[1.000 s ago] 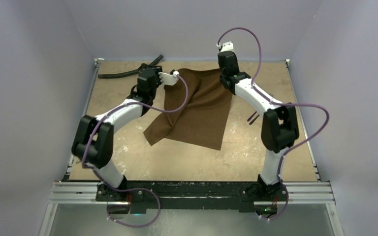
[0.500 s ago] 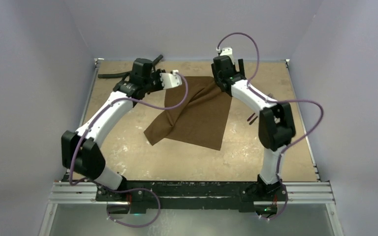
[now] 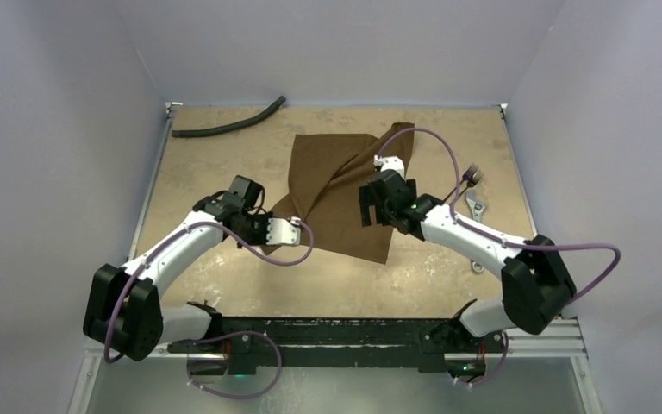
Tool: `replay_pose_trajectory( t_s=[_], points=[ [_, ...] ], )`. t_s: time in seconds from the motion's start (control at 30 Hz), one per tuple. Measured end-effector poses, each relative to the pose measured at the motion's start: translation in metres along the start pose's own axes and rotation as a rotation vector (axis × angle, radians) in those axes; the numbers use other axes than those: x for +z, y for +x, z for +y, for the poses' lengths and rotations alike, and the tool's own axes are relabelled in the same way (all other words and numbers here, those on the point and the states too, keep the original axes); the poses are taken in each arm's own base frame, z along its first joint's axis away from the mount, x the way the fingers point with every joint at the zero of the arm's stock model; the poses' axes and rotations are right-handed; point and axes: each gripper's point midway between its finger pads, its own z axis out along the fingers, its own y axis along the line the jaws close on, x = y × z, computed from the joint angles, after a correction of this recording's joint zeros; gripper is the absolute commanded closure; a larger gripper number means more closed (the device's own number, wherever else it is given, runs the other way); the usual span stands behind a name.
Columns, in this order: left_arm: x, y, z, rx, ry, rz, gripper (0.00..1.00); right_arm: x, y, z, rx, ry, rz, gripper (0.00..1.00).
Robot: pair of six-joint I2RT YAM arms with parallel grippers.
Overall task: Fold the napkin into a case and place the utensils inside
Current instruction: Pick up the flattened napkin from the center of the board.
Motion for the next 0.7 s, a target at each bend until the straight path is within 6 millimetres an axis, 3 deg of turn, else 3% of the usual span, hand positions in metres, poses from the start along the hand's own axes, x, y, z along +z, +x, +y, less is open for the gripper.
replay_pose_trajectory(
  t_s=[0.1, 0.33, 0.43, 0.47, 0.57, 0.67, 0.7],
  points=[
    [0.002, -0.007, 0.005, 0.041, -0.028, -0.020, 0.71, -0.006, 0.025, 0.018, 0.071, -0.123, 0.057, 0.11],
    [0.023, -0.013, 0.011, 0.010, -0.015, -0.030, 0.64, 0.008, 0.047, 0.062, 0.159, -0.302, 0.141, 0.28],
    [0.031, -0.011, 0.008, -0.024, 0.011, -0.026, 0.63, 0.011, 0.059, 0.071, 0.180, -0.347, 0.181, 0.40],
    [0.033, -0.012, 0.008, -0.039, 0.013, -0.029, 0.67, 0.012, 0.064, 0.074, 0.185, -0.360, 0.194, 0.43],
    [0.040, -0.014, 0.016, -0.084, -0.014, -0.039, 1.00, 0.013, 0.076, 0.076, 0.200, -0.373, 0.228, 0.54],
    [0.047, -0.014, 0.026, -0.124, -0.043, -0.034, 1.00, 0.016, 0.091, 0.078, 0.221, -0.382, 0.275, 0.72],
    [0.050, -0.013, 0.029, -0.148, -0.042, -0.032, 1.00, 0.017, 0.095, 0.079, 0.228, -0.385, 0.288, 0.73]
  ],
)
